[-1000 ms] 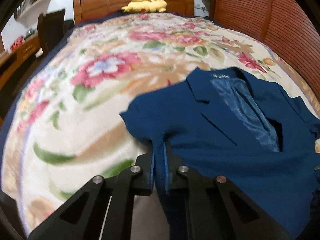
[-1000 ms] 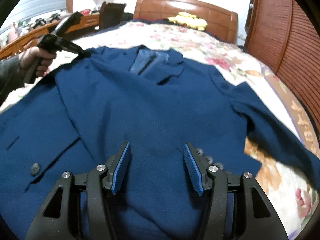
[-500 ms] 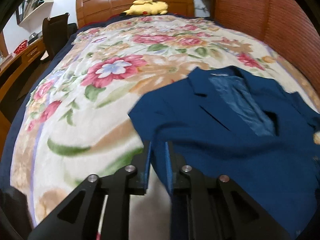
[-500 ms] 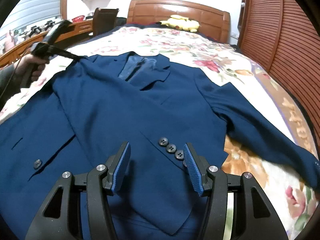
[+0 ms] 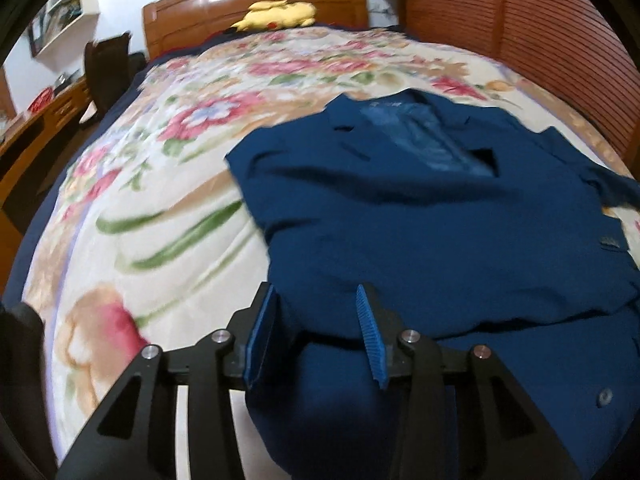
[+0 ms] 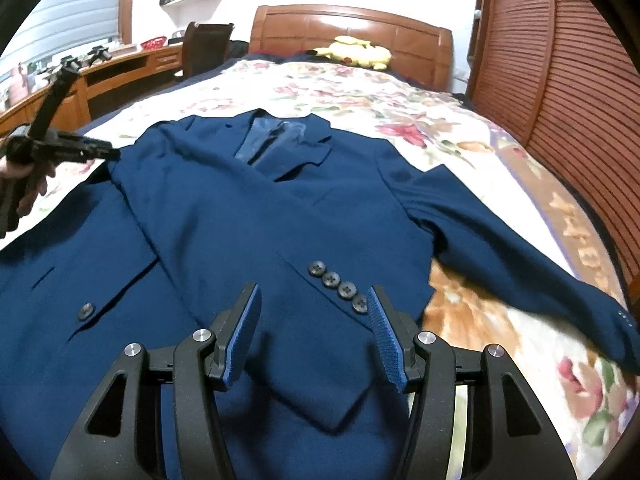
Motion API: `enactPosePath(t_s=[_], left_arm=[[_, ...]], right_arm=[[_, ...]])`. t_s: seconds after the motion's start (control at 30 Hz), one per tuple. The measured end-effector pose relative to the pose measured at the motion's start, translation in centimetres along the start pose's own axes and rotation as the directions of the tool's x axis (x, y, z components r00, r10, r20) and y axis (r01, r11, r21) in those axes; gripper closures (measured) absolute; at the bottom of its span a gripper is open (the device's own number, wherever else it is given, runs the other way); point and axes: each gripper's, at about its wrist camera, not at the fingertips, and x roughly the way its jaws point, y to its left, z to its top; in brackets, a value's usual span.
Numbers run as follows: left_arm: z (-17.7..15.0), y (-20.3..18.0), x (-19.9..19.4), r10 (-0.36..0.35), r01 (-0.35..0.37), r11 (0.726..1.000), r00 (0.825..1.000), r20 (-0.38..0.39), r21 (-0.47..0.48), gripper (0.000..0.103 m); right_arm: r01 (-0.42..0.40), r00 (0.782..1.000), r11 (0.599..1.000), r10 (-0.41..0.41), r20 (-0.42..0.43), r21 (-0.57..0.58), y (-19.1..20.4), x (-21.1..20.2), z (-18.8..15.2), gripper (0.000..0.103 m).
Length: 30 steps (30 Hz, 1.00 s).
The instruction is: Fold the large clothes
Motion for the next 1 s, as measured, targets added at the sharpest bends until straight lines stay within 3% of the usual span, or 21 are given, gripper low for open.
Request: enactPosePath(t_s=[0.07,0.1,0.13,0.17,0.2,0.4,0.6,0.73,0.9,1.0], left_arm=[[-0.2,0.3,0.3,0.002,-0.002,1.000,1.000,-0.002,-0.023,0.063],[-0.4,0.3,0.5,-0.007,0.007,1.000,1.000,-0.002,-0.021,0.068],[-0.6,0.3,0.5,-0.019,0.019,1.000,1.000,-0.001,-0.016,0.078],[-0.7,0.3,0.6,-0.030,0.030,0.999,1.000,-0.010,-0.011,0.094],[-1.0,0.4,0.6,-0.024,0.024,1.000,1.000,-0.016,-0.007,0.099],[-1.4,1.8,-0.6,0.033,-0.033,0.999,0.999,0.013,-0.014,0.100],[-1.8,1.8,-2.2,0.026,-0.025,1.000,0.998,0.050,-0.016,0.099],[-2.4,0.8,-5.3,-0.004,0.002,1.000,0.995,0.099,0.016,0.090],[-3.3,-0.7,-9.3,-0.051,0.046,0.999,0.983,0.176,0.029,0.067],[-4.2,-1.6,-11.8,-0.090,0.089,0.996,0.974,0.209,0.016,0.059]], right_arm=[[0.014,1.000,1.000,-0.014,0.001,-0.005,0.0,-0.6,-0.2,0.047],[0.022,1.000,1.000,-0.022,0.002,-0.008,-0.1,-0.9,-0.4,0.047],[0.027,1.000,1.000,-0.027,0.002,-0.009,-0.2,-1.1,-0.5,0.047],[0.032,0.999,0.999,-0.032,-0.001,-0.011,-0.3,-1.3,-0.7,0.047],[0.037,0.999,0.999,-0.037,-0.003,-0.012,-0.4,-1.5,-0.9,0.047],[0.046,0.999,0.999,-0.046,-0.015,0.013,-1.3,-1.9,-1.7,0.047],[0.042,0.999,0.999,-0.041,-0.012,0.024,-1.6,-2.4,-2.3,0.047],[0.047,0.999,0.998,-0.046,-0.008,0.032,-1.8,-2.9,-2.6,0.047],[0.056,0.998,0.998,-0.056,0.005,0.042,-1.9,-4.5,-3.0,0.047],[0.066,0.998,0.997,-0.067,0.015,0.044,-1.9,-5.5,-3.0,0.047]])
